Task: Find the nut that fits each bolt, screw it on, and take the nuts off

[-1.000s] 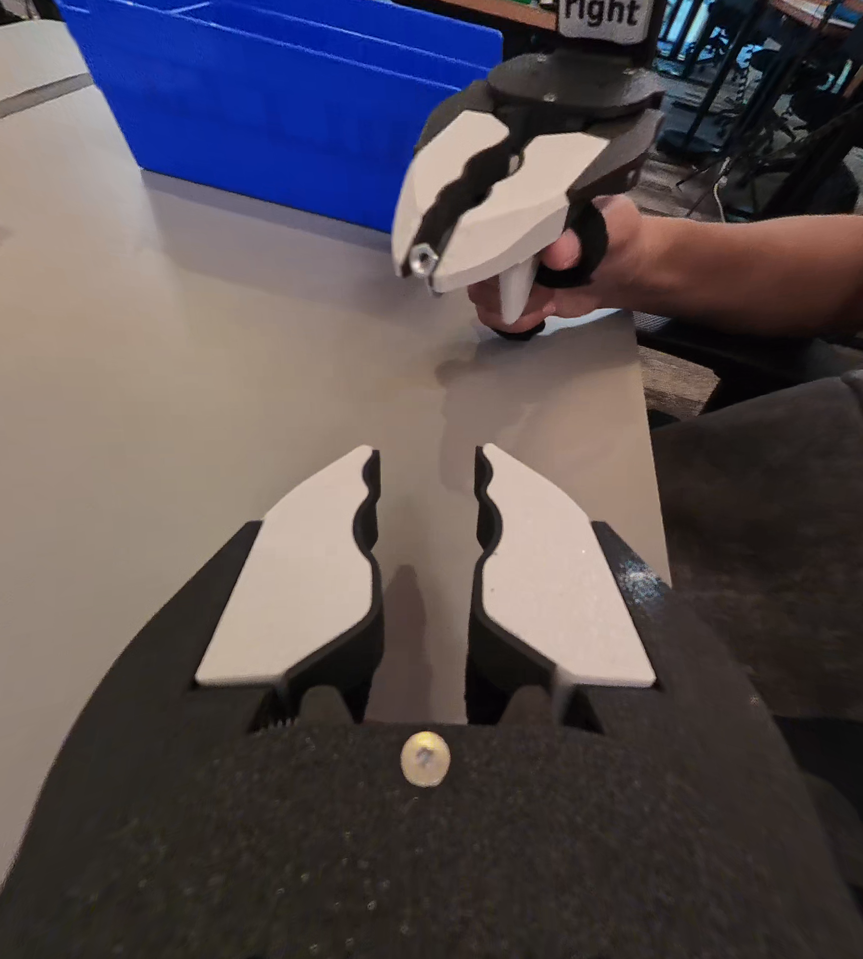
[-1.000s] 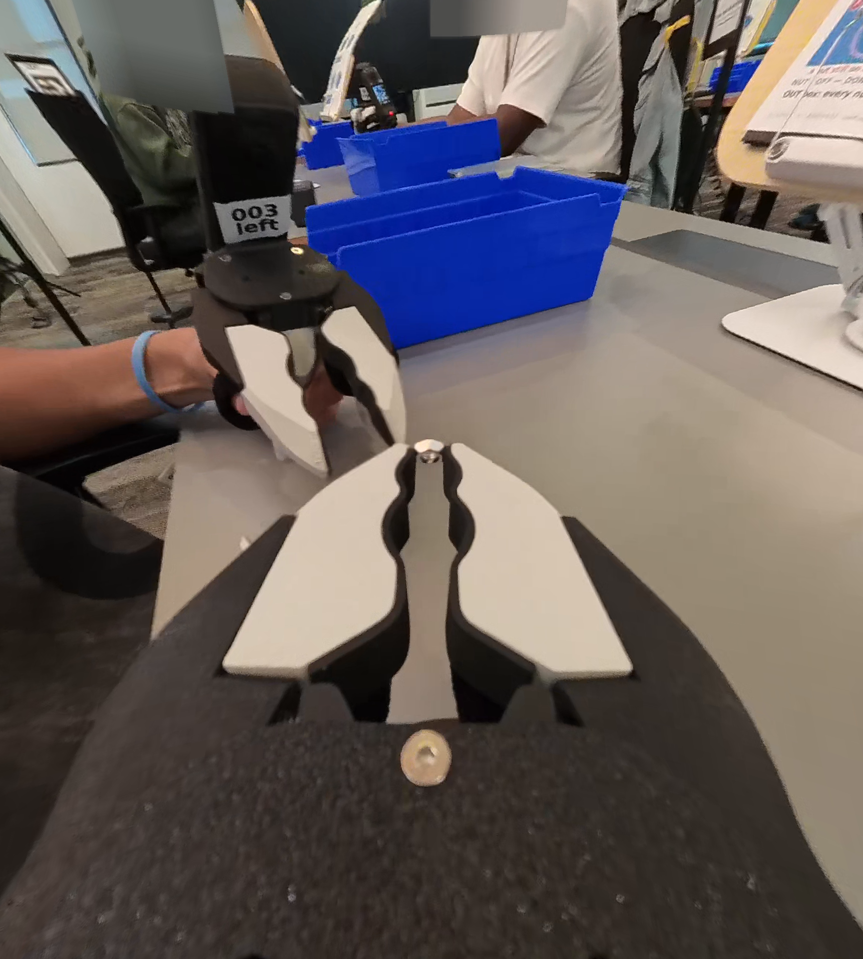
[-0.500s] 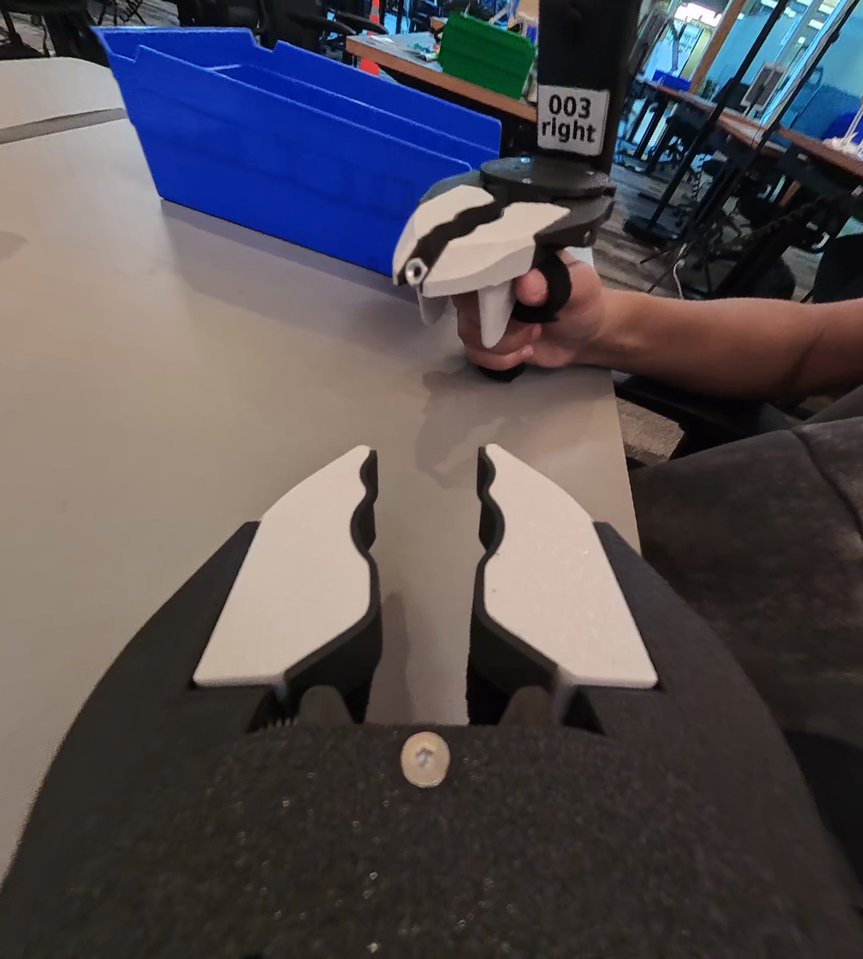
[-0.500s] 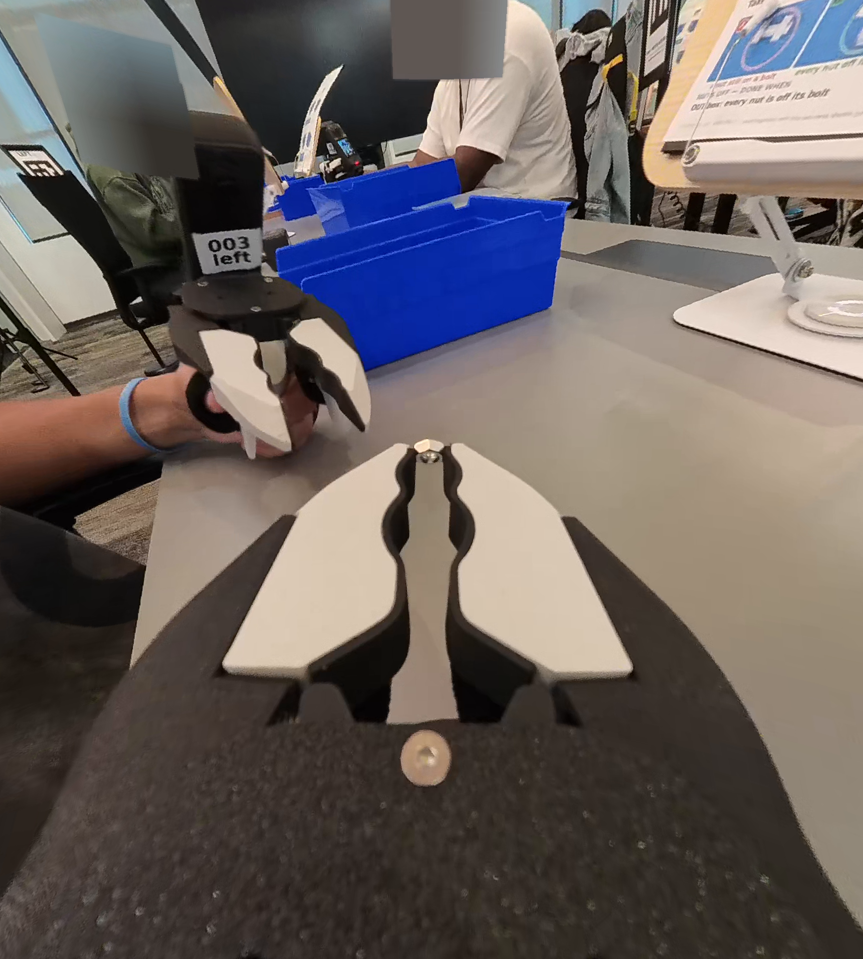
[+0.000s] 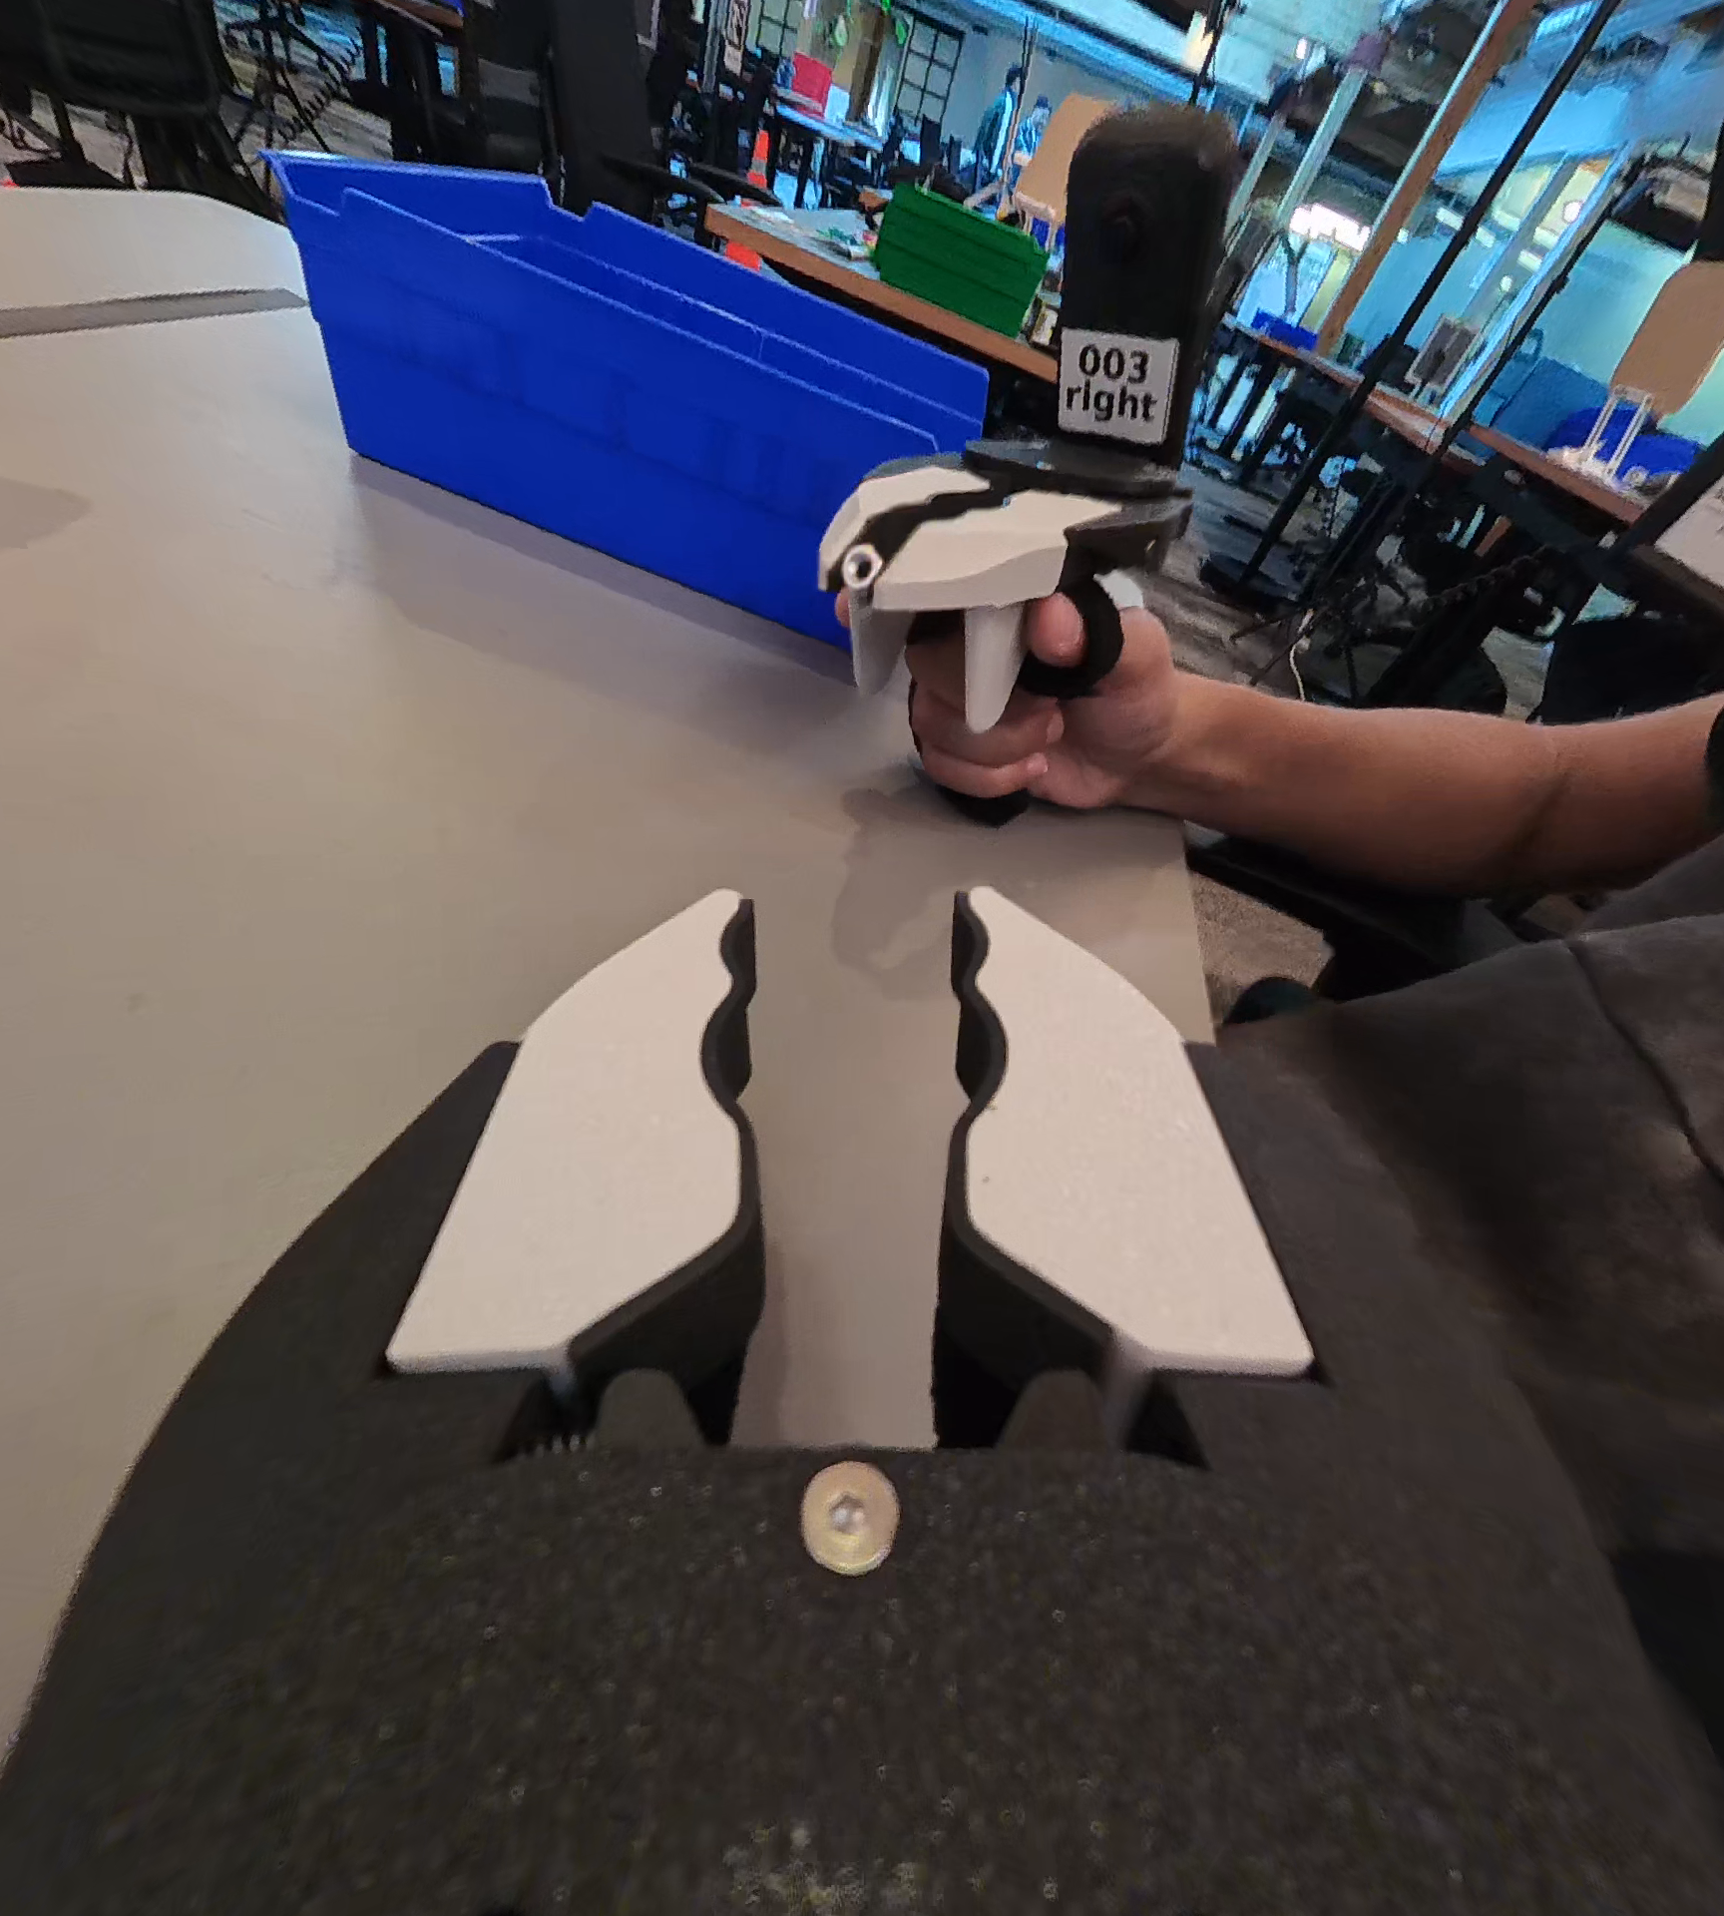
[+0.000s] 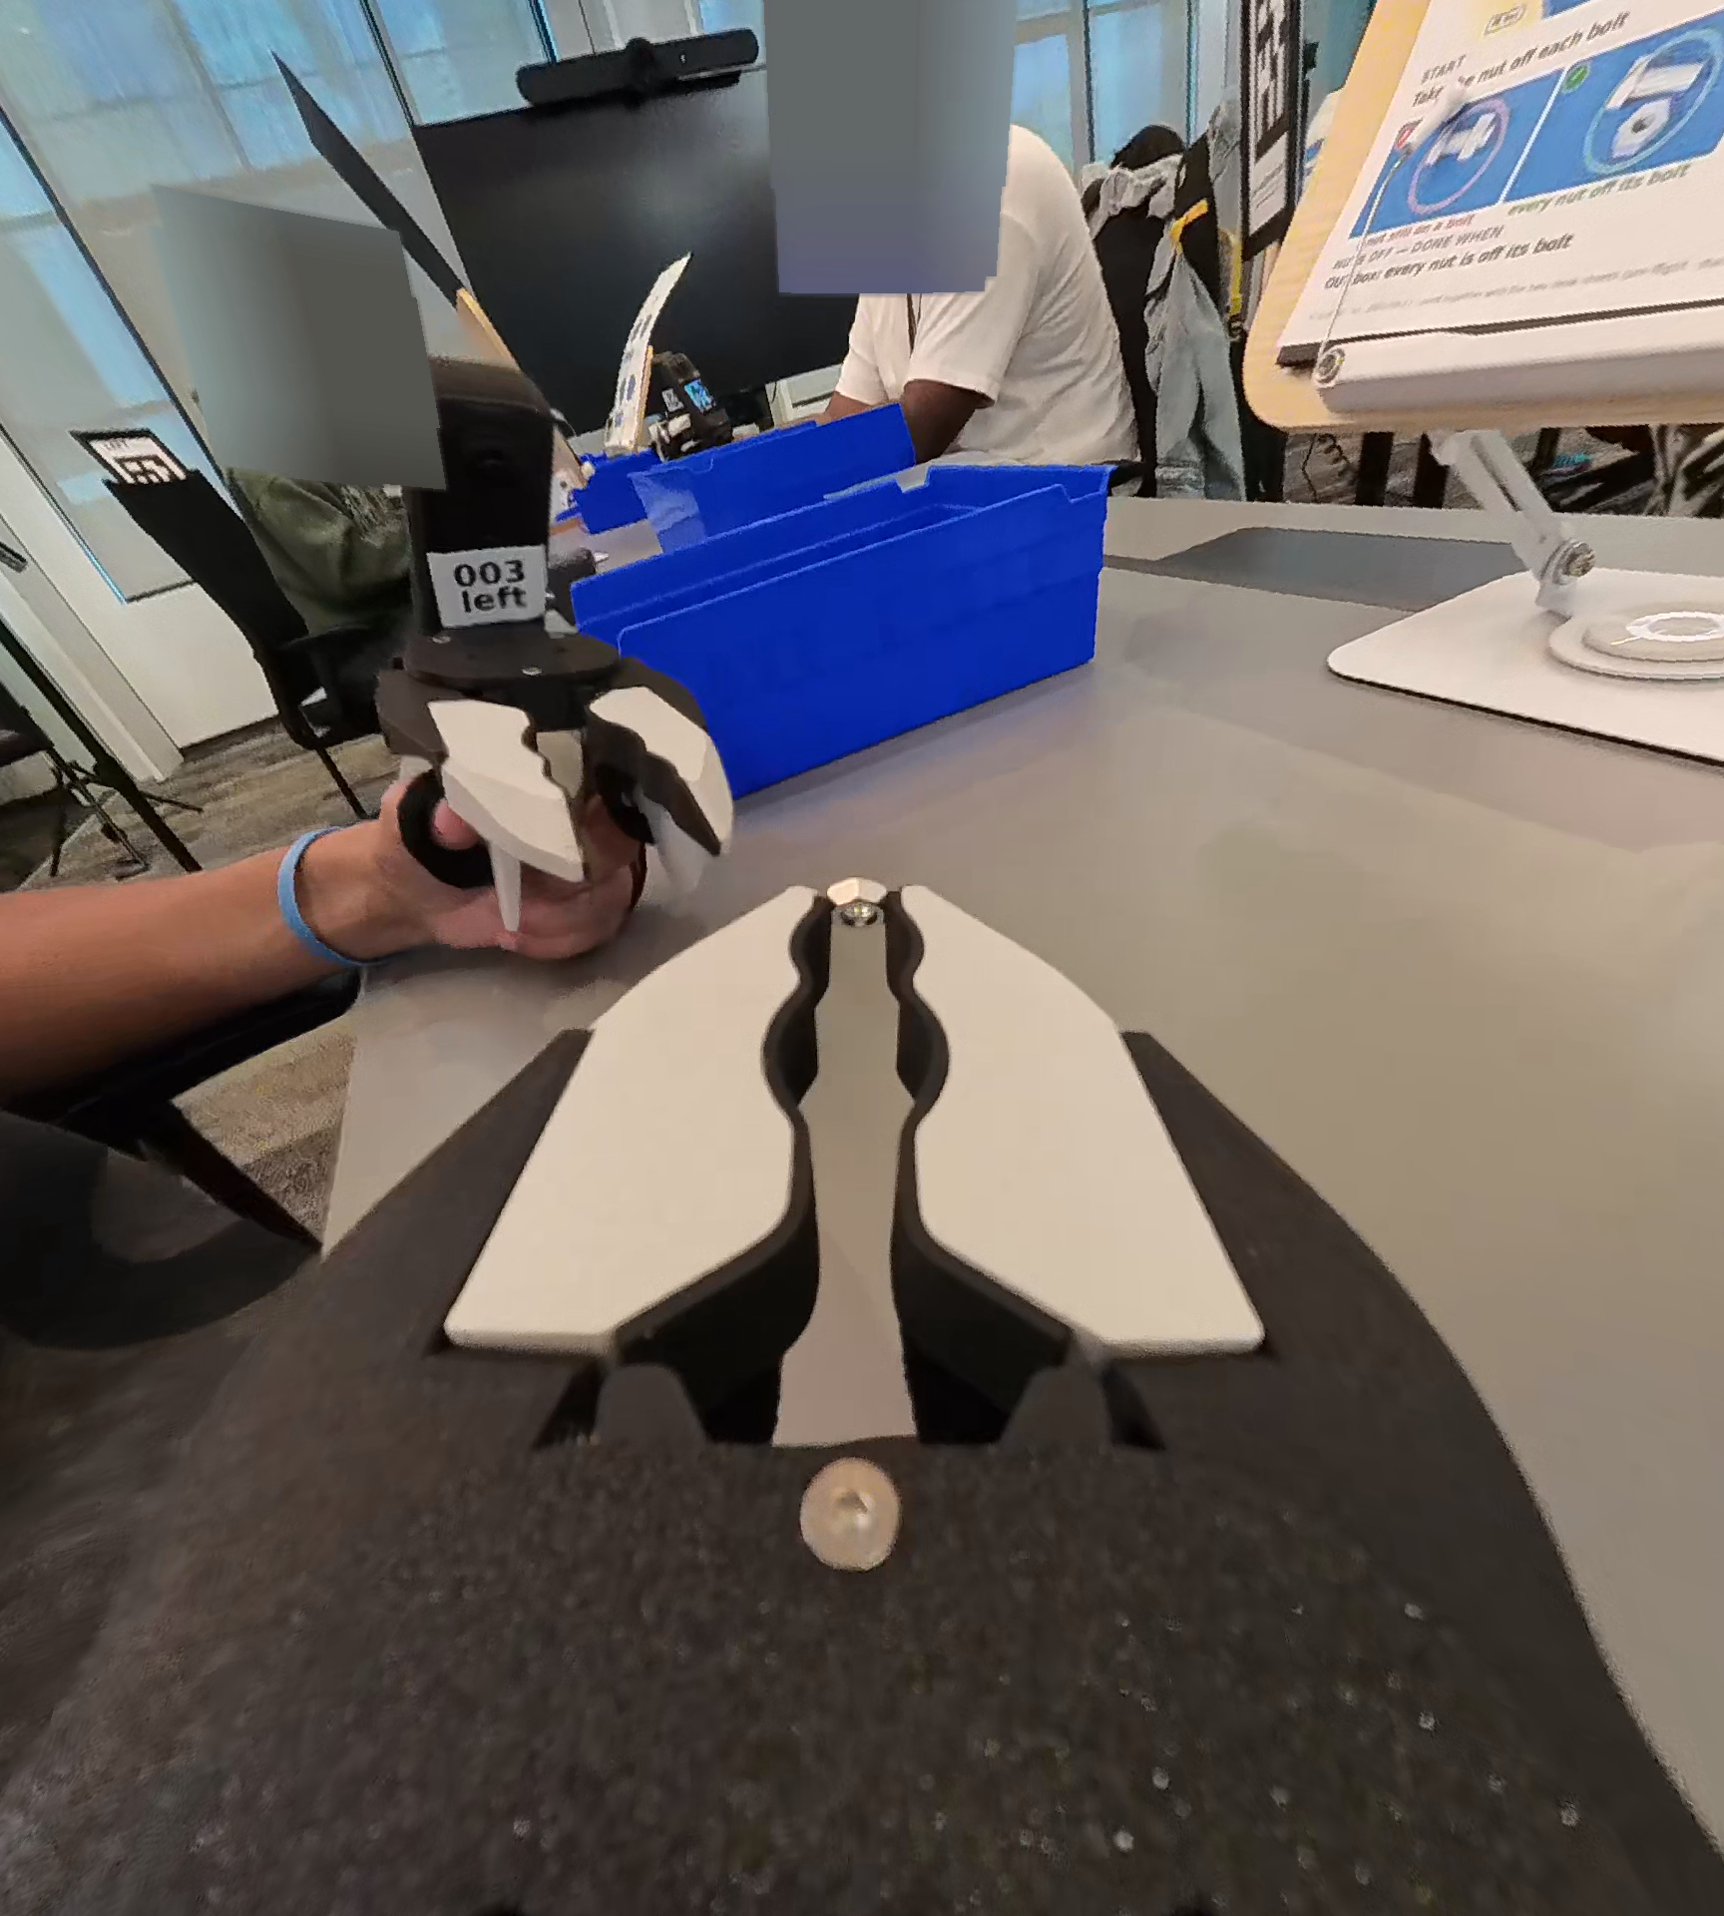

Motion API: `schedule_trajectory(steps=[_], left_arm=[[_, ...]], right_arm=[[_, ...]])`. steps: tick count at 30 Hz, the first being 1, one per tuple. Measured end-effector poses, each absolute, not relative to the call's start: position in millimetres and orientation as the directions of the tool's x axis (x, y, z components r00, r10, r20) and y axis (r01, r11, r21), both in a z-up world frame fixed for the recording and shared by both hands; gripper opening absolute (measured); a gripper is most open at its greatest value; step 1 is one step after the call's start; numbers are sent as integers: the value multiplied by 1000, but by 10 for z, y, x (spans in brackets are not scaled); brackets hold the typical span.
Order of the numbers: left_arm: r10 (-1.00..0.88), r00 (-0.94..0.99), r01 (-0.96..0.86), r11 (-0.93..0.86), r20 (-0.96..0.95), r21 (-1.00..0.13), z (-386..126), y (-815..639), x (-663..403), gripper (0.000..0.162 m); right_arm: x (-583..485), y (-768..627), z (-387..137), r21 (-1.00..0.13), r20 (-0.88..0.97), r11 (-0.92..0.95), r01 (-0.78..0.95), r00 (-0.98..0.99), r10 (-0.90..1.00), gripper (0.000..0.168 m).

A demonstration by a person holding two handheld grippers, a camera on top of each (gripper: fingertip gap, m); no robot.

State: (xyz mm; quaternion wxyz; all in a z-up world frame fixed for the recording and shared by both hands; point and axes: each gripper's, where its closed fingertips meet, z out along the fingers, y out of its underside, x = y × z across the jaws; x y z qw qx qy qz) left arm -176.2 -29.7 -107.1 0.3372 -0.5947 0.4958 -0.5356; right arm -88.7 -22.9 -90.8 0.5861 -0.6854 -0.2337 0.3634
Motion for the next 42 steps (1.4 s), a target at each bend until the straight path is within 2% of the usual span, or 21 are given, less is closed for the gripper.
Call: schedule_trajectory(steps=[7,14,24,31,34,38,42], left_arm=[[-921,3,13,-389,389,-921,-820,-453,-2148,37],[-949,135,6,-287,285,-958,-835,-596,-2273,37],[-937,186,-6,-302,295,-953,-880,-544,-2271,40],[-925,214,18,-319,315,-948,-874,-595,-2326,40],[-918,207,32,-338,337,-940,-869,-628,-2329,40],[-909,196,63,-362,367,-930,-846,-654,-2342,40],[-907,206,67,-361,367,-930,-847,-676,-2341,40]], right_arm=[[-846,-485,-908,-977,-208,-190,-99,655,726,10],[-848,-739,-890,-981,-186,-177,-84,690,700,10],[-790,-750,-919,-974,-212,-205,-96,707,675,10],[-219,-893,-575,-988,-115,-155,-30,806,581,10],[433,-893,-304,-991,-65,-131,-7,894,443,10],[1266,-675,-395,-924,-113,-383,11,947,300,10],[1842,-398,-750,-716,-31,-687,129,976,215,11]])
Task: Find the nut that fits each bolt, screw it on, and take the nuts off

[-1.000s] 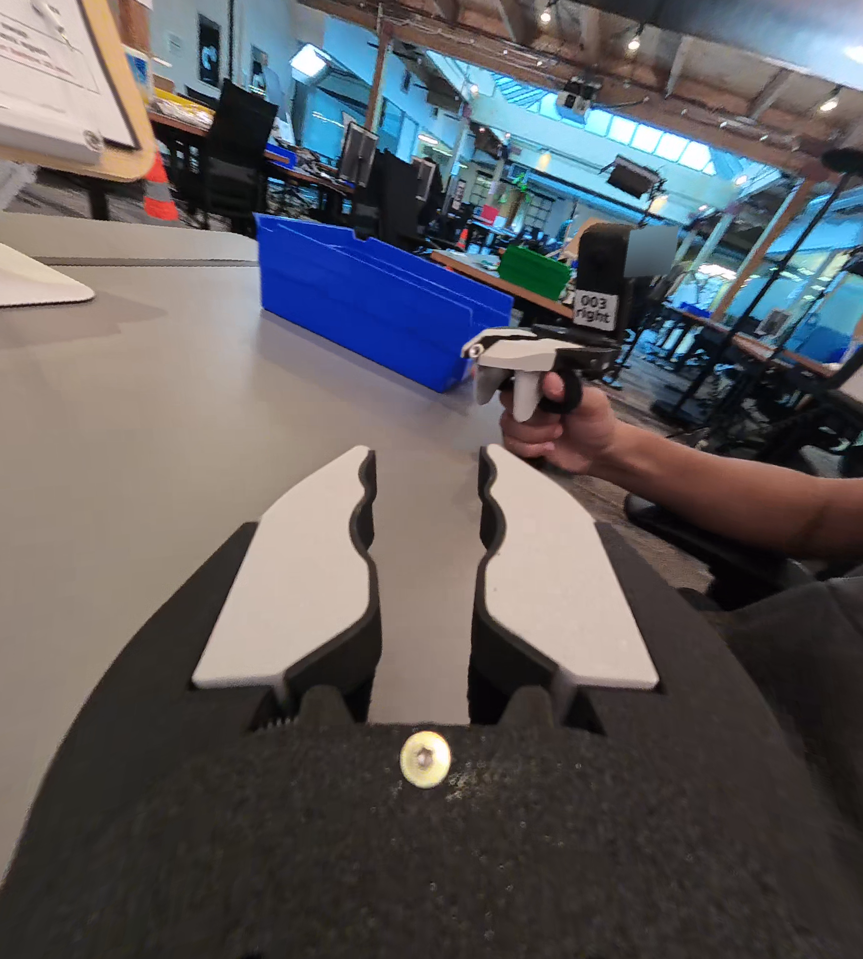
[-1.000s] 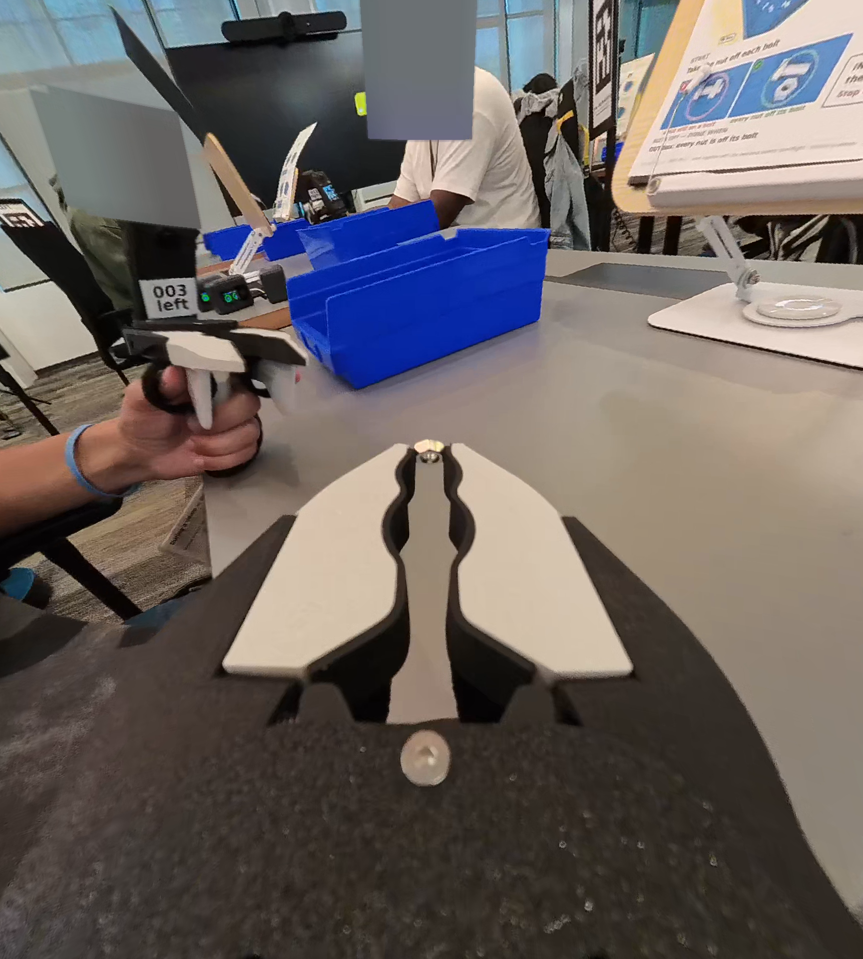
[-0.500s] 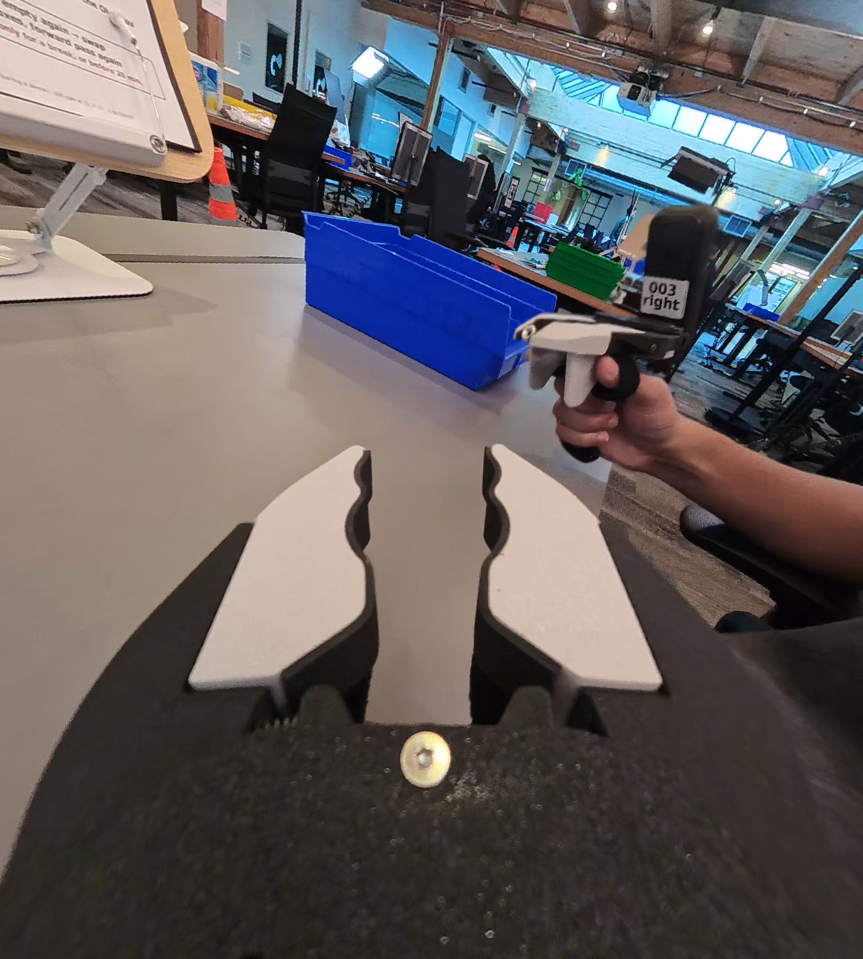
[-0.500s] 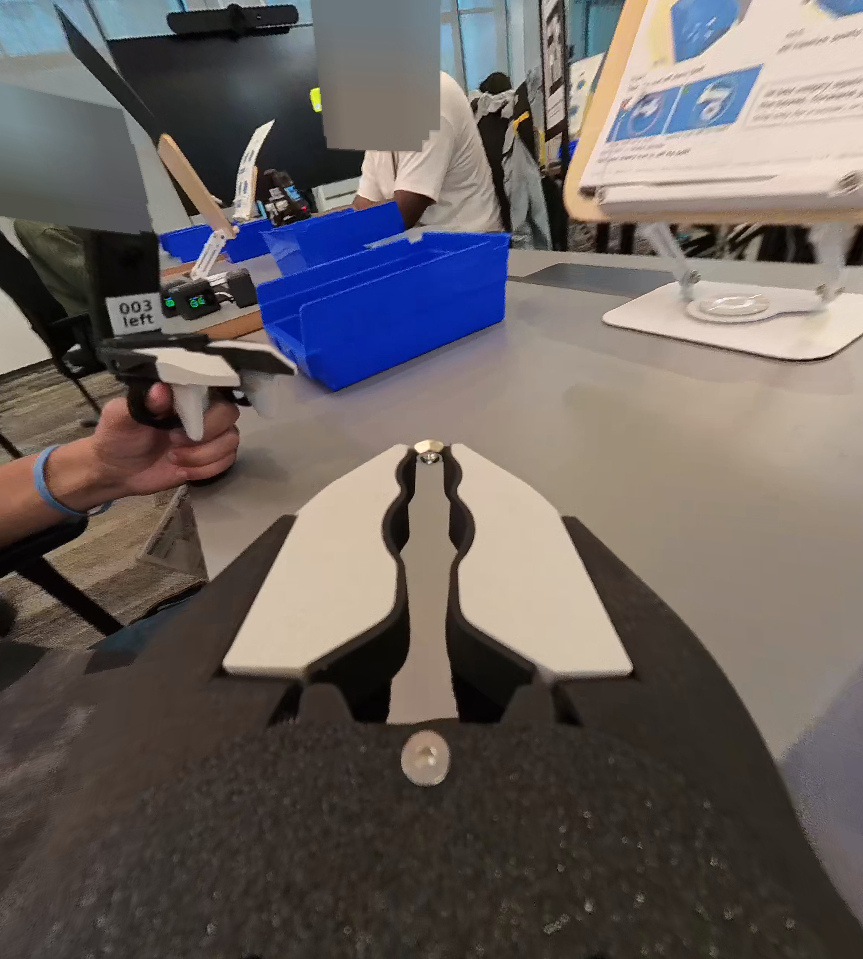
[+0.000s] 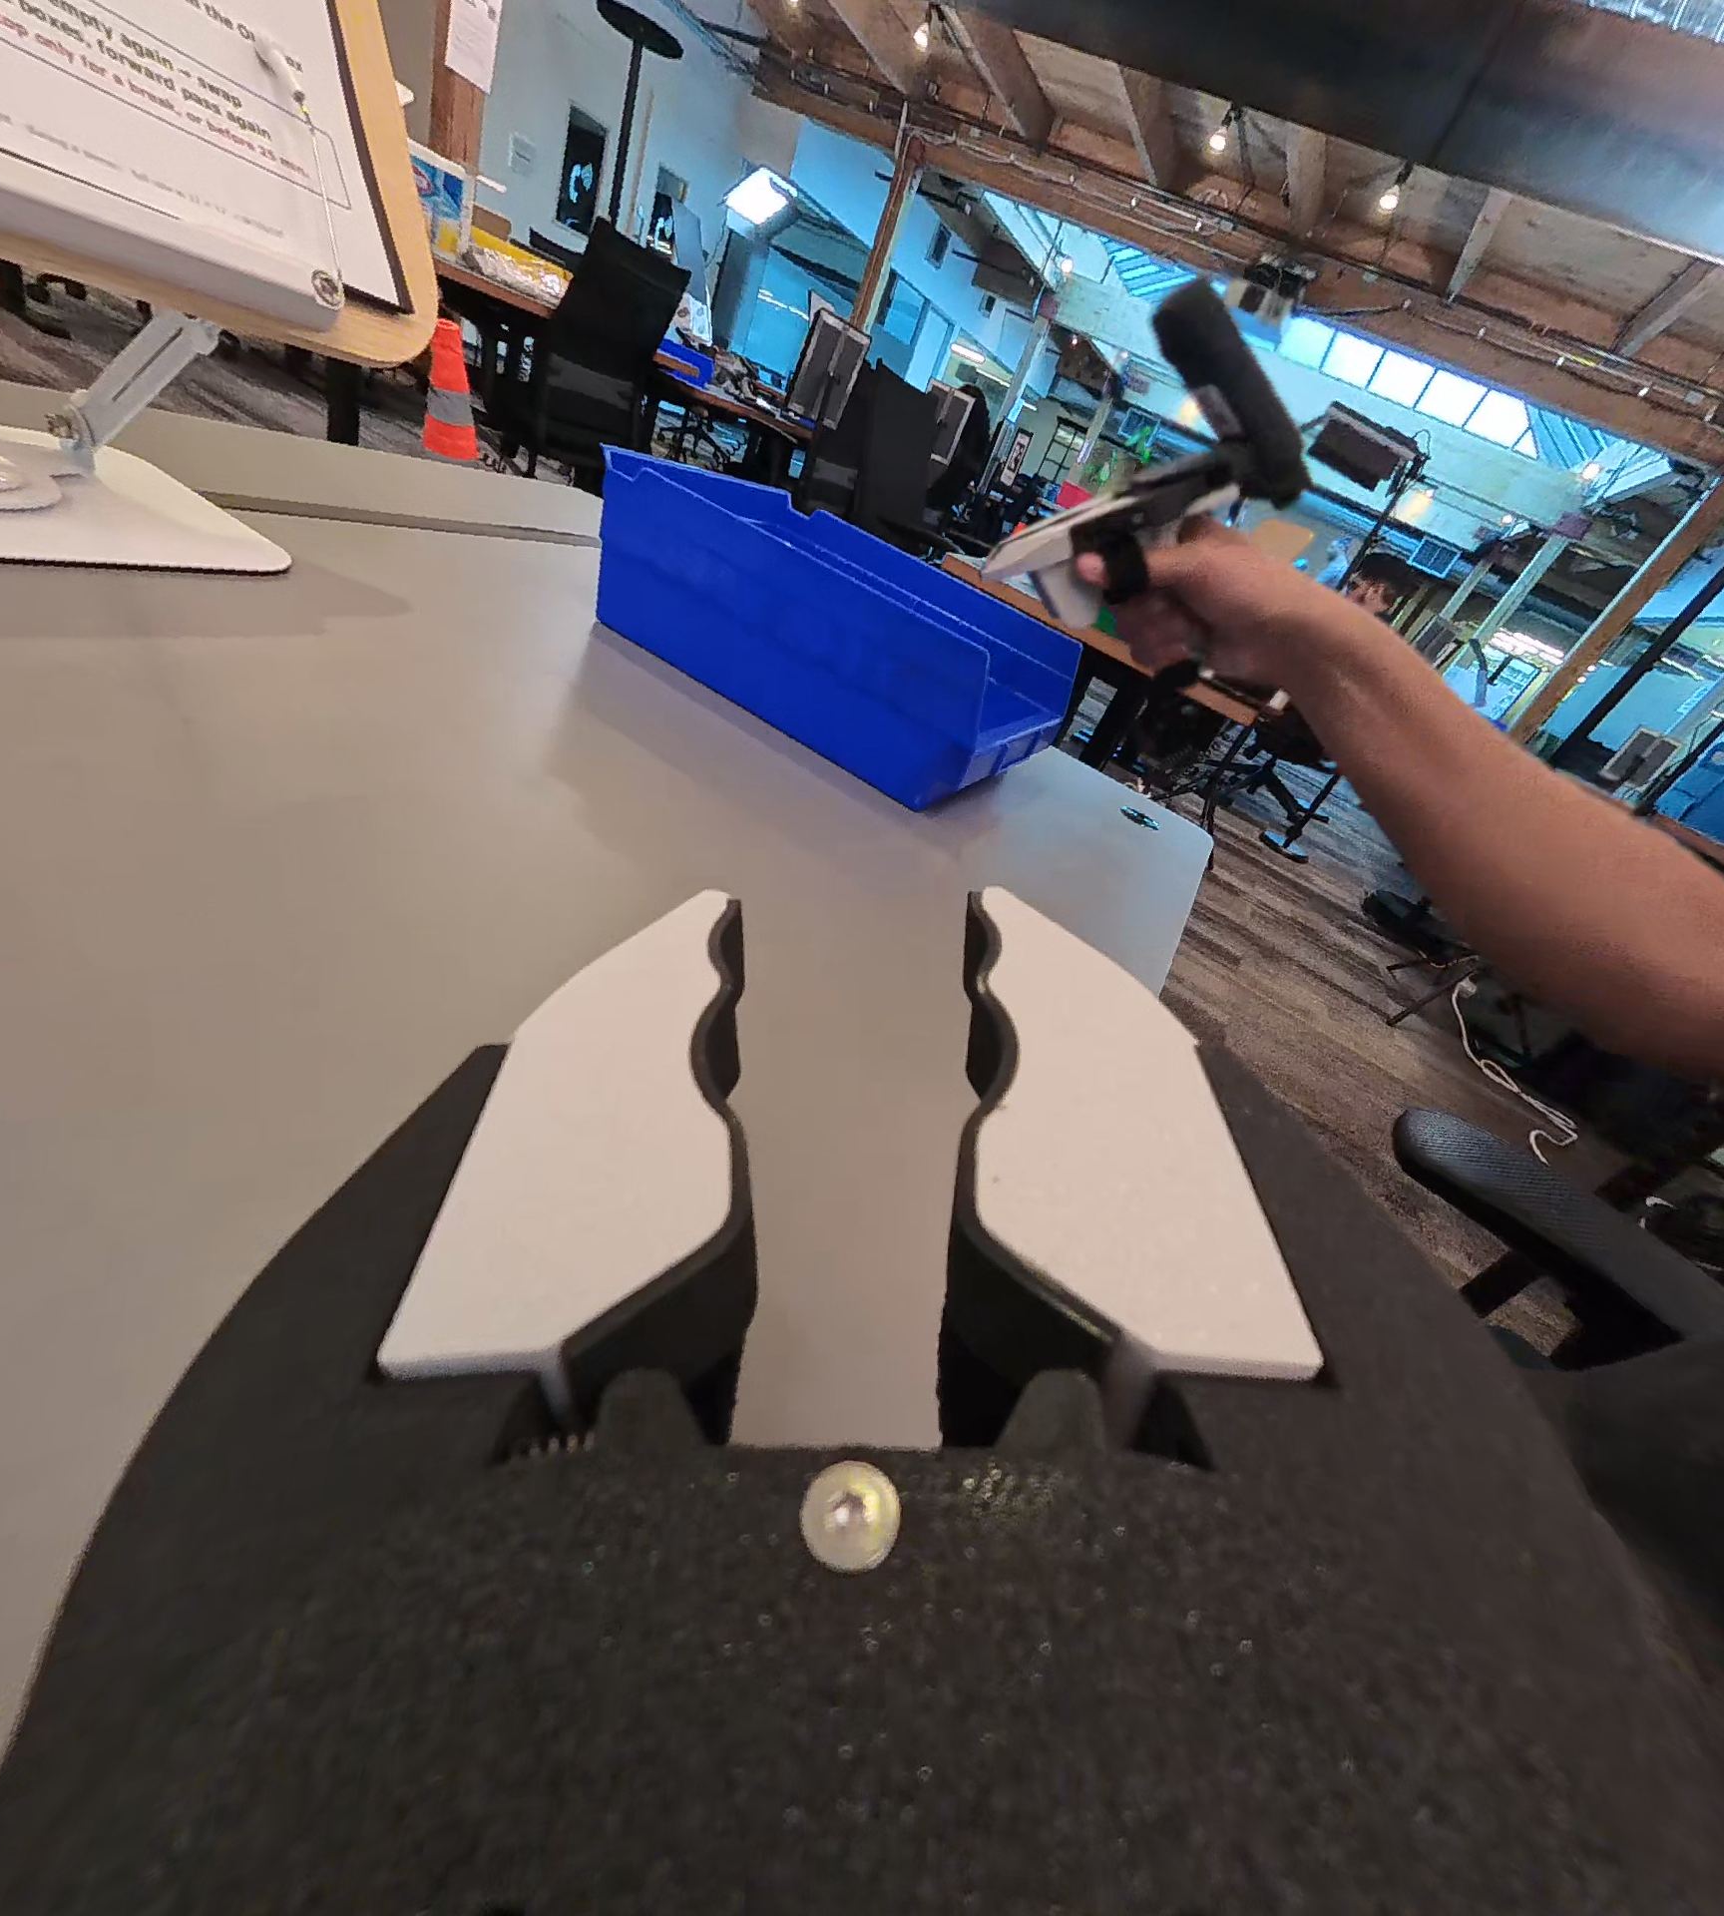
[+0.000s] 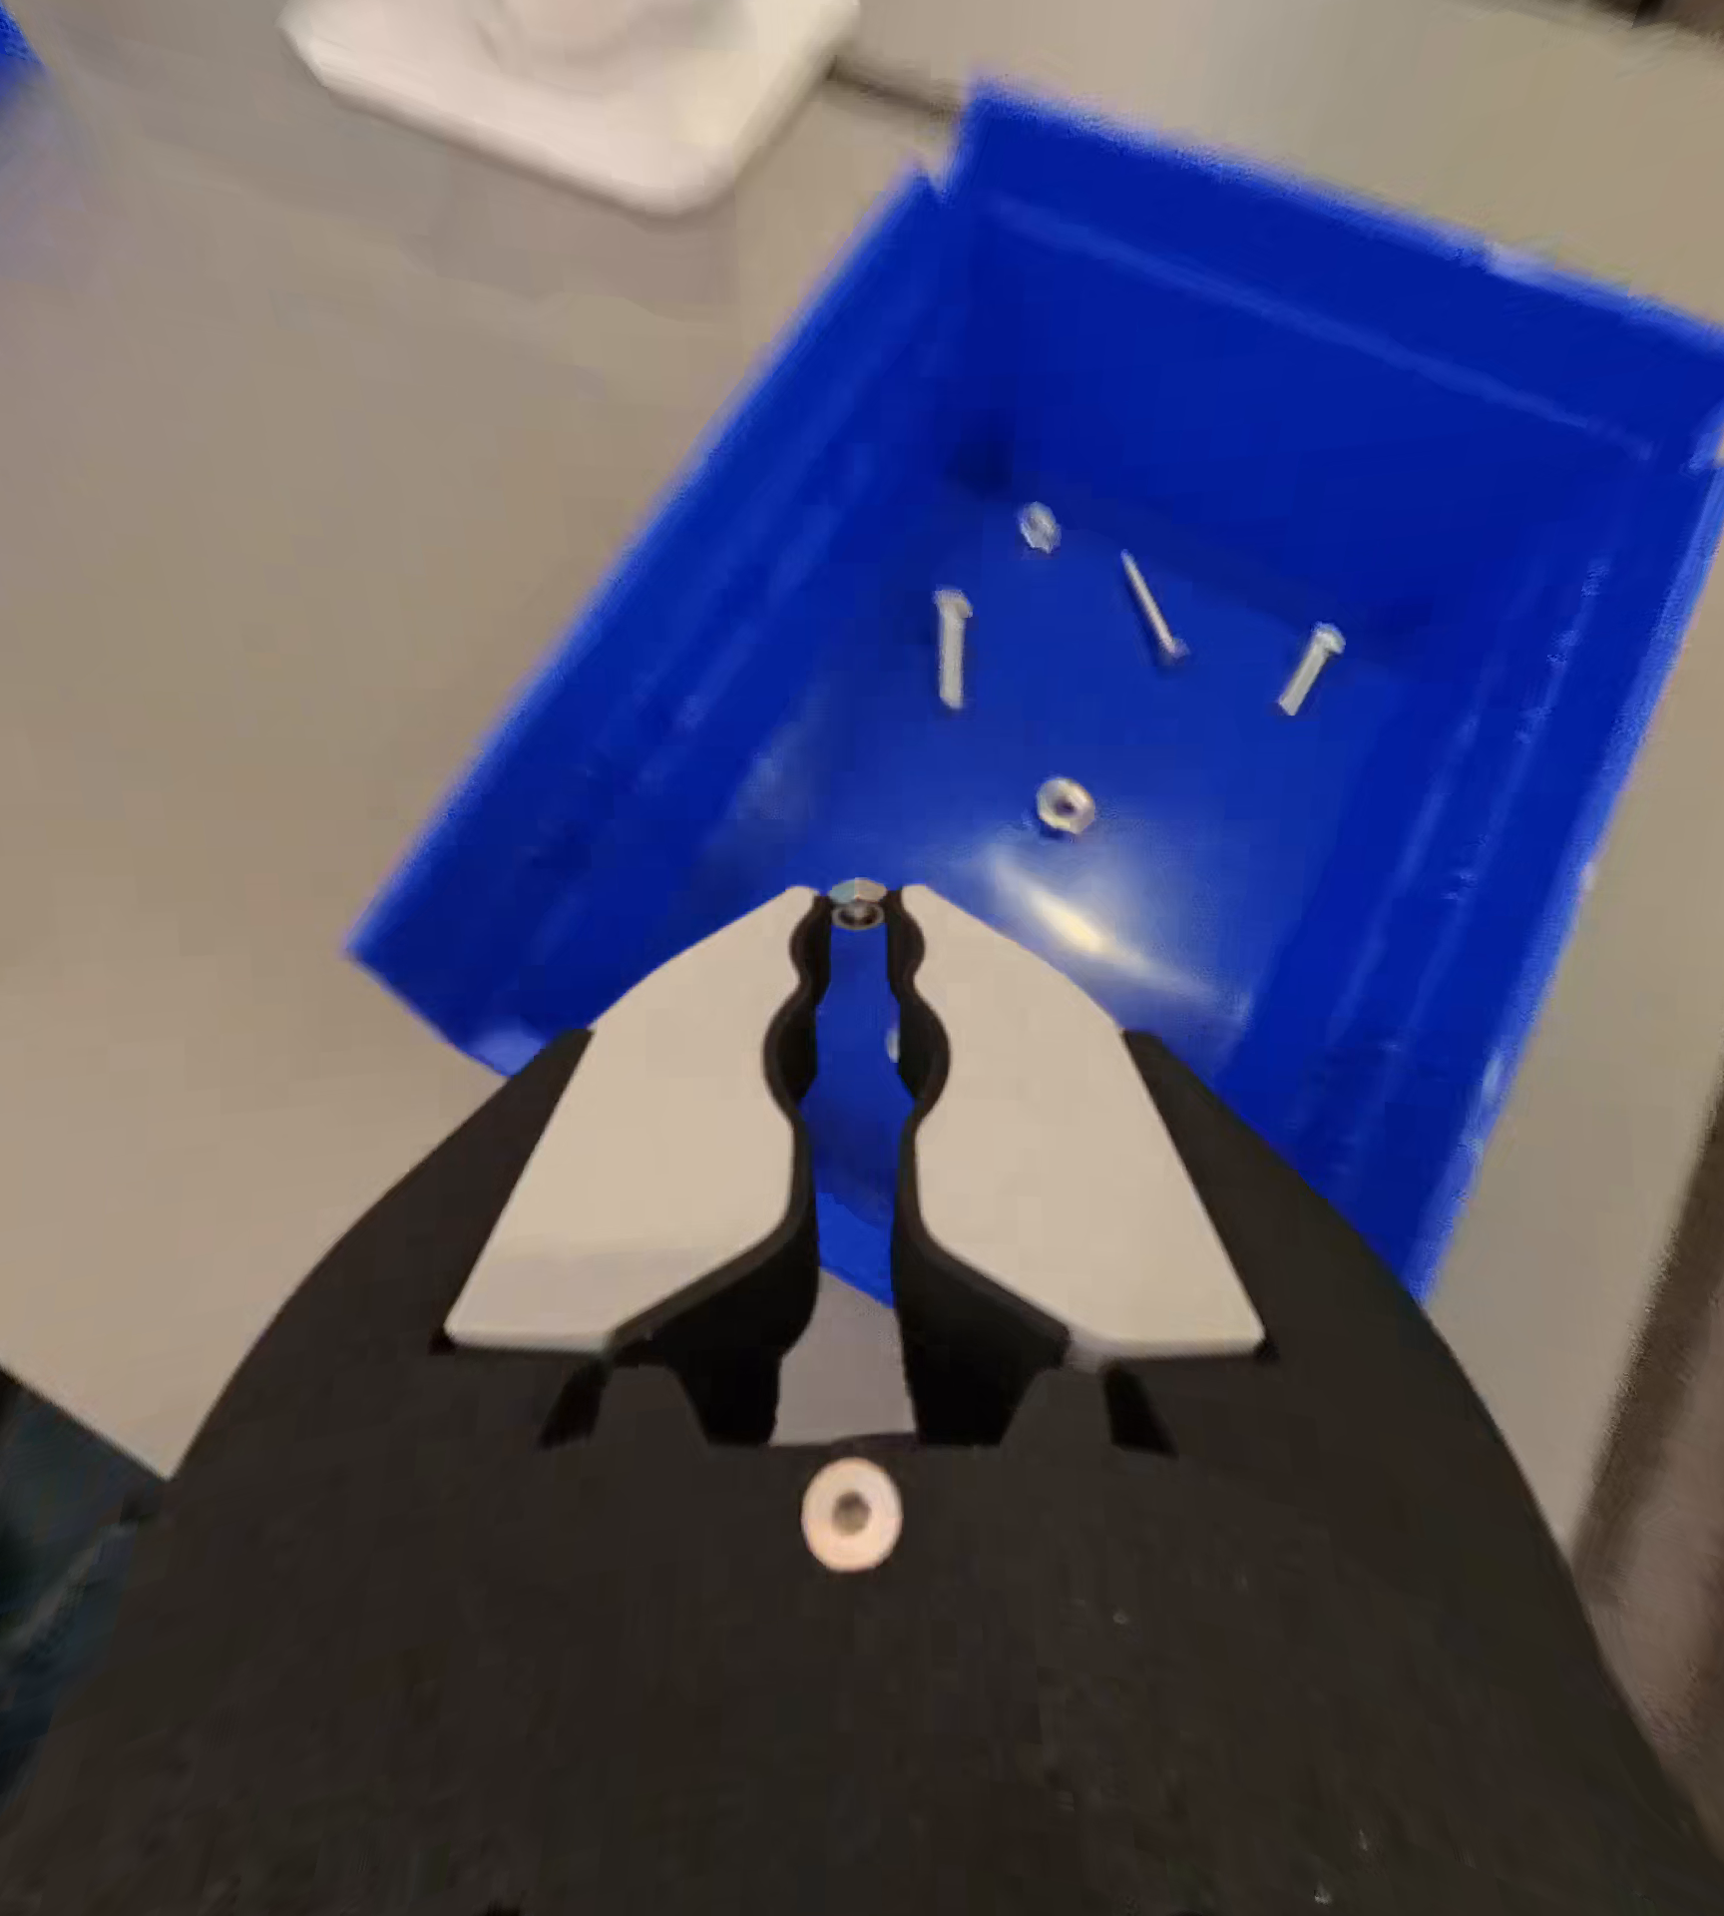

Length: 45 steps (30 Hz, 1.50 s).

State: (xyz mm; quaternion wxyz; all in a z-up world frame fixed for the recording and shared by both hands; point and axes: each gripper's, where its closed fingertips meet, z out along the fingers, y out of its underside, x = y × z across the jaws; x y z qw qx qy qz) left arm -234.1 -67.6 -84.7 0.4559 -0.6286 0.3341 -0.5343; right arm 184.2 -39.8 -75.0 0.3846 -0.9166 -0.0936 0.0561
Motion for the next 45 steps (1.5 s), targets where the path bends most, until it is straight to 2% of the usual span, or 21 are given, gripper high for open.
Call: schedule_trajectory(steps=[5,8,15,20,26,28,32,34,36,39,45], left_arm=[[-915,205,20,-352,349,-936,-899,-736,-2281,40],[-920,196,-3,-347,340,-938,-920,-761,-2254,40],[-905,169,28,-391,390,-920,-899,-733,-2280,41],[-905,159,13,-398,395,-917,-915,-743,-2258,41],[-906,146,-1,-401,396,-916,-926,-778,-2205,41],[-910,164,3,-385,381,-923,-920,-770,-2210,41],[-917,235,7,-331,323,-944,-906,-716,-2256,40],[-915,281,-2,-302,289,-953,-916,-694,-2300,41],[-911,332,-8,-263,246,-965,-923,-690,-2356,41],[-897,408,-46,-204,168,-978,-980,-723,-2441,41],[-883,419,-48,-253,210,-966,-1071,-1074,-2582,42]], right_arm=[[2224,-223,-1217,-354,26,-916,188,981,192,11],[2326,-159,-1482,-205,10,-965,165,986,166,11],[2580,3,-1868,-59,103,-991,122,988,116,11],[2673,12,-1889,-12,149,-993,118,982,115,11],[2644,-133,-1841,53,134,-990,130,981,137,21],[2615,-88,-1640,-41,167,-988,150,976,141,27],[1908,-71,-965,-470,29,-869,157,986,163,33],[1148,-270,-600,-698,-93,-698,163,945,314,37],[292,-625,-331,-852,-210,-512,108,826,523,36],[-502,-1008,-314,-936,-257,-352,-15,712,653,32],[-1021,-1160,-882,-938,-254,-346,-15,710,657,33]])
